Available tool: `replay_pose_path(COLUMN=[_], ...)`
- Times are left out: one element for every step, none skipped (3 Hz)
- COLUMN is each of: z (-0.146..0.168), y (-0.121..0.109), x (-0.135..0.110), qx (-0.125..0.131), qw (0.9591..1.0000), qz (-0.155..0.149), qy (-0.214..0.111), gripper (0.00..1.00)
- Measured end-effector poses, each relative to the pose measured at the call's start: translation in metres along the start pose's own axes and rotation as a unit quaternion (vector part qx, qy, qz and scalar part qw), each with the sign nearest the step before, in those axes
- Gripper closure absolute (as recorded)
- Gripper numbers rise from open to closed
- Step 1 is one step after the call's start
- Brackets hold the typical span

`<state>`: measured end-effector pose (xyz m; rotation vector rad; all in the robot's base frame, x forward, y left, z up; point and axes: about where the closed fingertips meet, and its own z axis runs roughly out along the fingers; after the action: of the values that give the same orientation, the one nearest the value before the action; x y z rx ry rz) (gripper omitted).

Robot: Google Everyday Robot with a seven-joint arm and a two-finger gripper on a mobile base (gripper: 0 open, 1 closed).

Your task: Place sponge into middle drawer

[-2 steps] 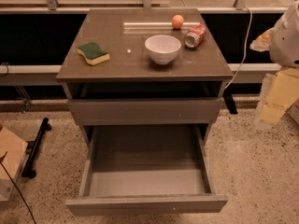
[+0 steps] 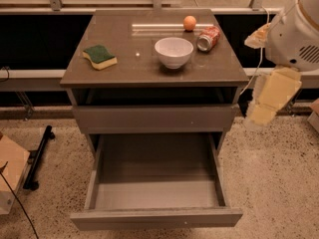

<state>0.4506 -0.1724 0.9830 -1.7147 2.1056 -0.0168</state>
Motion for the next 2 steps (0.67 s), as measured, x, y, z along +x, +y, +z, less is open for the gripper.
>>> replay_pose_path(z=[0.012,0.027], y=[-0.007,-0.018], x=[-0.045,-0.084], qx=[-0.001,-0.009], qw=[0.998,0.9936], qz=[-0.008,-0.005], qy=[-0.063,-0.112], gripper=[0.0,0.0])
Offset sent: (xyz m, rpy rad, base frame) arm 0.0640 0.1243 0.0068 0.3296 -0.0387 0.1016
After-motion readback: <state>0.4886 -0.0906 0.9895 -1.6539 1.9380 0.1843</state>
